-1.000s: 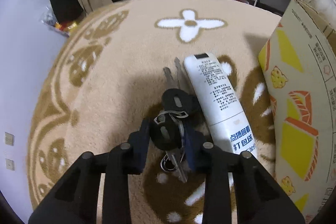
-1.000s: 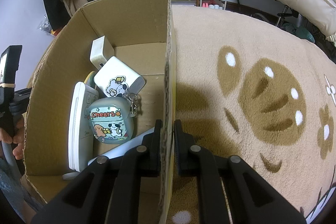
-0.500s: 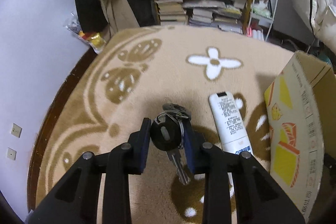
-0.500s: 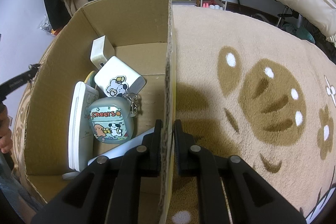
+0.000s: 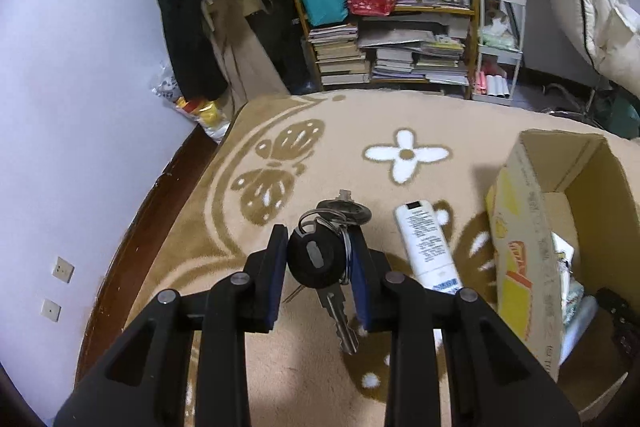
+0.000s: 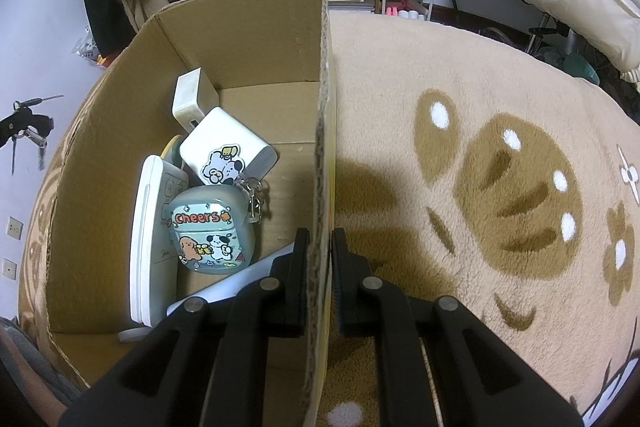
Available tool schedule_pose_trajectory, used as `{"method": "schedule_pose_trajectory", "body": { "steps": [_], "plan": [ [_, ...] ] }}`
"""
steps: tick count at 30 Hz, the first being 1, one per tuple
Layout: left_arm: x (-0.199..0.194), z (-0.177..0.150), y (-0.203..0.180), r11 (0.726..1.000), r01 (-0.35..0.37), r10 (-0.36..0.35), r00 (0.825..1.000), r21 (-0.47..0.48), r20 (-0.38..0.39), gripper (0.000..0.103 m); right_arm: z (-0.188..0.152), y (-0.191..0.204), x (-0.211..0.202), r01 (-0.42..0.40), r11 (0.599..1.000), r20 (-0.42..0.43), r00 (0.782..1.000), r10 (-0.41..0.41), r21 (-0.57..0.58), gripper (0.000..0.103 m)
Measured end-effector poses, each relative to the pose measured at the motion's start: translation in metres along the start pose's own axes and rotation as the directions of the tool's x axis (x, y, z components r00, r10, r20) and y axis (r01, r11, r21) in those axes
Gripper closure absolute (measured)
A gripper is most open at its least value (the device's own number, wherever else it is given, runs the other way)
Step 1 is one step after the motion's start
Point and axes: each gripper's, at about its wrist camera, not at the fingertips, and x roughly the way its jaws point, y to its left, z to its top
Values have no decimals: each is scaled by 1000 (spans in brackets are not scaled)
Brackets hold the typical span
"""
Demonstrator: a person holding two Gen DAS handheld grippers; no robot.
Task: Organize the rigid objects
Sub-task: 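Lift the keys with the left tool and carry them over the box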
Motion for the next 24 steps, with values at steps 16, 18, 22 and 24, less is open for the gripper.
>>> {"method": "schedule_pose_trajectory", "body": {
  "steps": [16,18,22,24],
  "plan": [
    [-65,-6,-71,978,144,-158,984,153,87,75,1,-1,-1,0,1000,0,1000,0,0,92],
    [-75,-8,-82,969,161,-182,978,186,104,75,1,-1,-1,0,1000,0,1000,0,1,92],
    [-90,-10,-96,956,198,-226,967,215,115,75,2,-1,-1,0,1000,0,1000,0,-1,92],
    [-93,-13,-103,952,204,-234,966,229,112,75,2,-1,-1,0,1000,0,1000,0,-1,92]
  ]
}}
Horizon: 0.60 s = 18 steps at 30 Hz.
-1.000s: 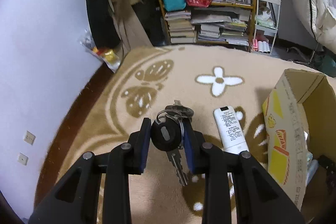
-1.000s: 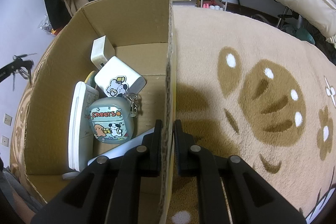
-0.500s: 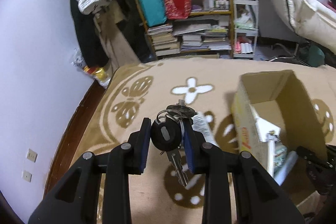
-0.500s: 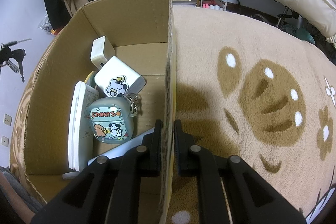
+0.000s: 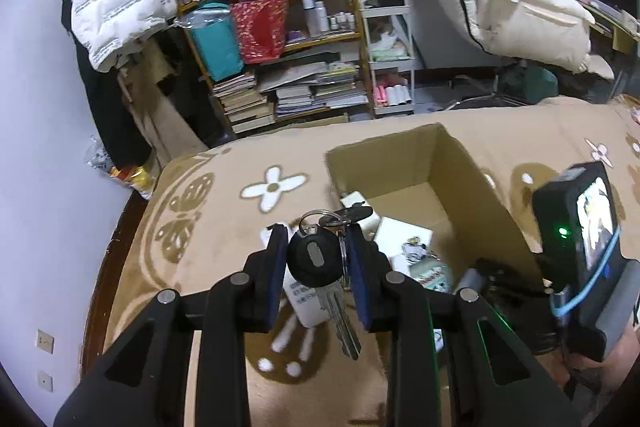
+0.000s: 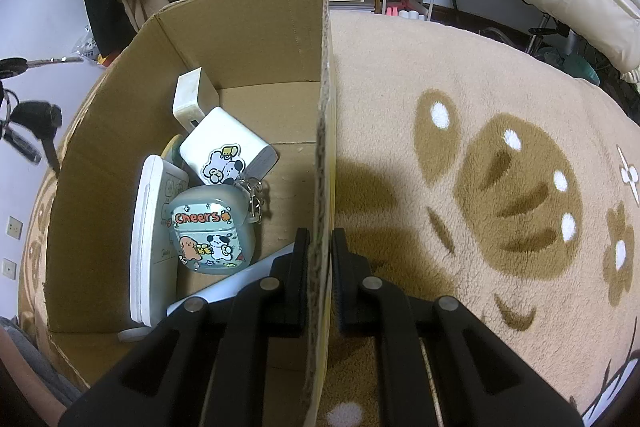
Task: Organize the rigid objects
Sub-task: 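Lift the keys with the left tool and carry them over the box, then open the left tool to drop the keys into the box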
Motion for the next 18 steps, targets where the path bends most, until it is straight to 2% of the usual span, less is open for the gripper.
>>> {"method": "schedule_pose_trajectory", "body": {
  "steps": [7,12,15,18],
  "plan": [
    [12,-10,-25,999,35,-33,998,39,-44,75,0,0,0,0,1000,0,1000,0,0,92],
    [18,-15,-33,993,113,-111,991,24,-75,75,0,0,0,0,1000,0,1000,0,0,92],
    [20,-18,-42,992,117,-113,991,52,-78,75,0,0,0,0,1000,0,1000,0,0,92],
    [28,-22,-46,990,135,-129,985,43,-117,75,0,0,0,0,1000,0,1000,0,0,92]
  ]
}}
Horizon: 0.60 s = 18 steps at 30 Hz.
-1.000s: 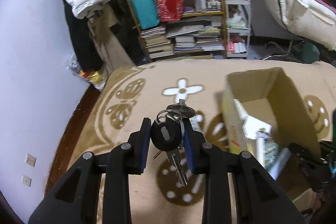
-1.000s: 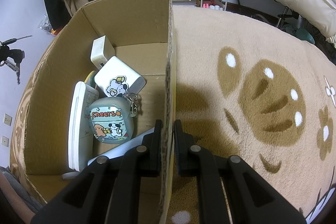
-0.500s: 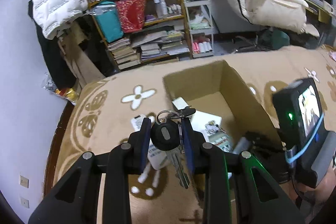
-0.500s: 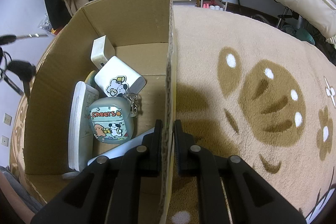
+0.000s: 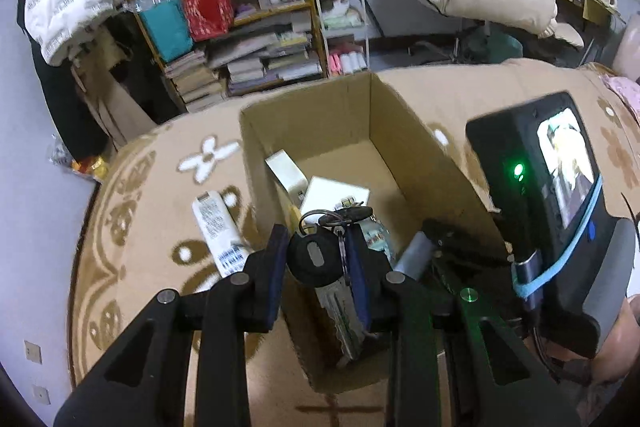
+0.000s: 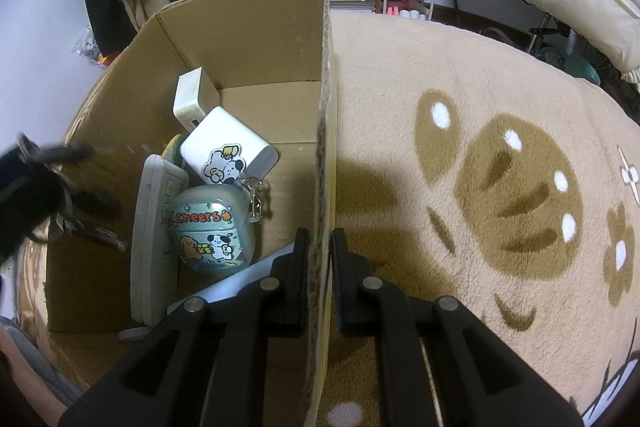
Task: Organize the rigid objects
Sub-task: 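Open the left tool to drop the keys into the box, then move the left tool back to the white AC remote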
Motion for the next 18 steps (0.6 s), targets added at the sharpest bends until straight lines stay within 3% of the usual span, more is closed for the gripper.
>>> {"method": "schedule_pose_trajectory", "body": {
  "steps": [3,9,12,15,18],
  "plan": [
    [9,-3,0,1000,-14,14,999,-3,-34,74,0,0,0,0,1000,0,1000,0,0,92],
    [-1,3,12,997,-62,62,998,-39,5,70,0,0,0,1,1000,0,1000,-1,-1,92],
    [-5,8,22,994,-95,96,995,-51,22,34,-1,1,-1,0,1000,0,1000,0,-2,92],
    [-8,10,32,988,-147,149,987,-40,52,26,-1,1,-1,-1,1000,0,1000,1,0,92],
    [-7,13,45,984,-168,171,984,-56,58,6,-1,1,-1,0,1000,0,1000,0,-1,92]
  ]
}}
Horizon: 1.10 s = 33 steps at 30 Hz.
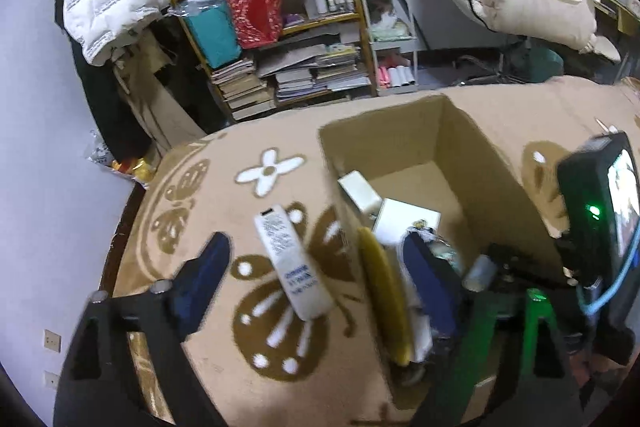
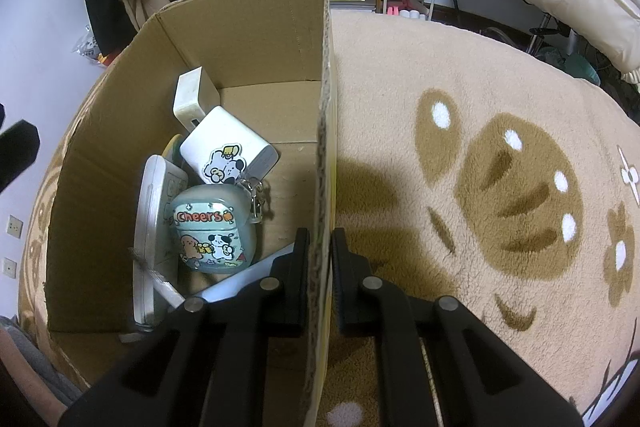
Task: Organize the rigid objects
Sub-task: 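Move the left tool back to the white AC remote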
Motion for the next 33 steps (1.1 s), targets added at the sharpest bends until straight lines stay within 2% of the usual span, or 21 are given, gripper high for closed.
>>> {"method": "schedule_pose_trajectory", "body": {
  "steps": [1,5,11,18,23,31,33],
  "plan": [
    [1,1,4,1000,-7,7,1000,-11,4,2,0,0,0,-1,1000,0,1000,1,0,92],
    [10,5,24,998,-33,34,999,-45,3,1,0,0,0,-2,1000,0,1000,2,1,92],
    [34,8,57,994,-44,39,998,-98,-51,1,0,-1,0,-1,1000,0,1000,1,0,92],
    [67,-7,83,986,-75,60,993,-151,-102,1,0,0,0,-2,1000,0,1000,2,1,92],
    [89,-23,89,983,-48,23,990,-177,-141,1,1,0,0,-2,1000,0,1000,2,1,92],
    [127,-38,95,964,39,-93,976,-262,-196,1,0,-1,0,-2,1000,-1,1000,2,1,92],
    [137,-40,98,958,31,-98,970,-287,-222,1,0,0,0,-2,1000,-1,1000,2,1,92]
  ]
}}
